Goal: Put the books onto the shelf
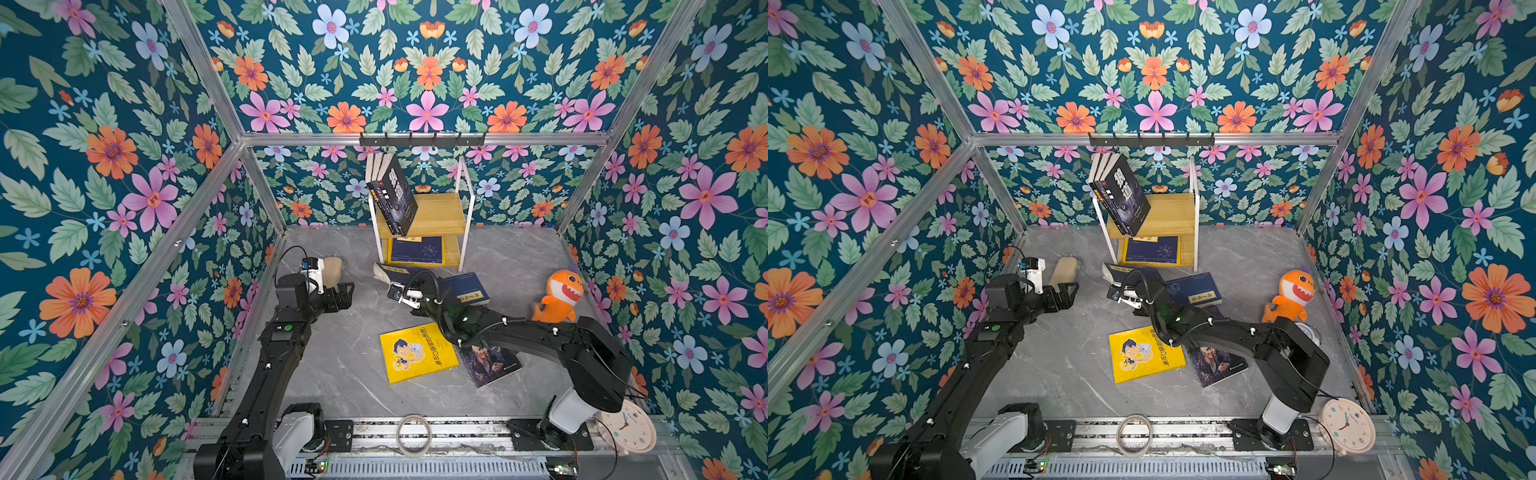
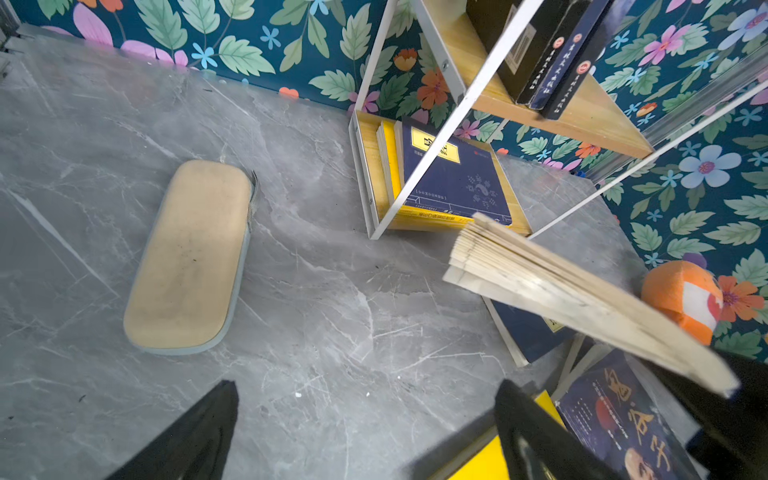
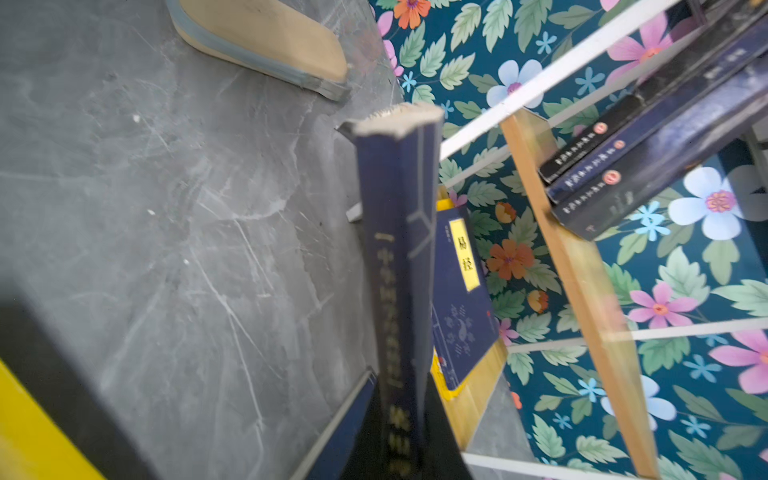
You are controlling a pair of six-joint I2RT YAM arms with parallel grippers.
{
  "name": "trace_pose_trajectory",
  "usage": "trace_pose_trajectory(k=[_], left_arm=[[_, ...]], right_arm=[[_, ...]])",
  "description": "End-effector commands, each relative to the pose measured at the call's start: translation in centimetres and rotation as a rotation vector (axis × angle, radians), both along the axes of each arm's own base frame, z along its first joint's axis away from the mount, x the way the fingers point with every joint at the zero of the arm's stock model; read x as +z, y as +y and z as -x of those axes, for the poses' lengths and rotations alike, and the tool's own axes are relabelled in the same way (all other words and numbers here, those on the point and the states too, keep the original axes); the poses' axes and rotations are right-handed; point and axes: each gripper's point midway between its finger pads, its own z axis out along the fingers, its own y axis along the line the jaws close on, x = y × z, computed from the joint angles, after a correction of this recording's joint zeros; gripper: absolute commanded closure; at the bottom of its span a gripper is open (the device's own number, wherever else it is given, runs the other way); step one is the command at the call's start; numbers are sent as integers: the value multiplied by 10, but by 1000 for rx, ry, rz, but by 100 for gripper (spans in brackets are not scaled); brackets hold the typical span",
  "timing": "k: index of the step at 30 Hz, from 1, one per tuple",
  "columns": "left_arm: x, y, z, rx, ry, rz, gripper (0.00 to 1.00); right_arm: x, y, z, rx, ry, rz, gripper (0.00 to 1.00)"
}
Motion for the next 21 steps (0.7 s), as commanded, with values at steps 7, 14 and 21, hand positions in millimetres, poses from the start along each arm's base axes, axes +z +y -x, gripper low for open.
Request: trace_pose_trajectory(k=[7,14,21], left_arm=[[10,-14,1,-77,-61,-33,0],[12,-19,3,-96,-71,-51,0],[12,-23,4,-109,-73,-53,0]], right_arm=[[32,-21,-34,-26,-99,124,100],[1,-18,-60,-37,-90,228,100],[11,-25,-96,-140,-169,213,100]])
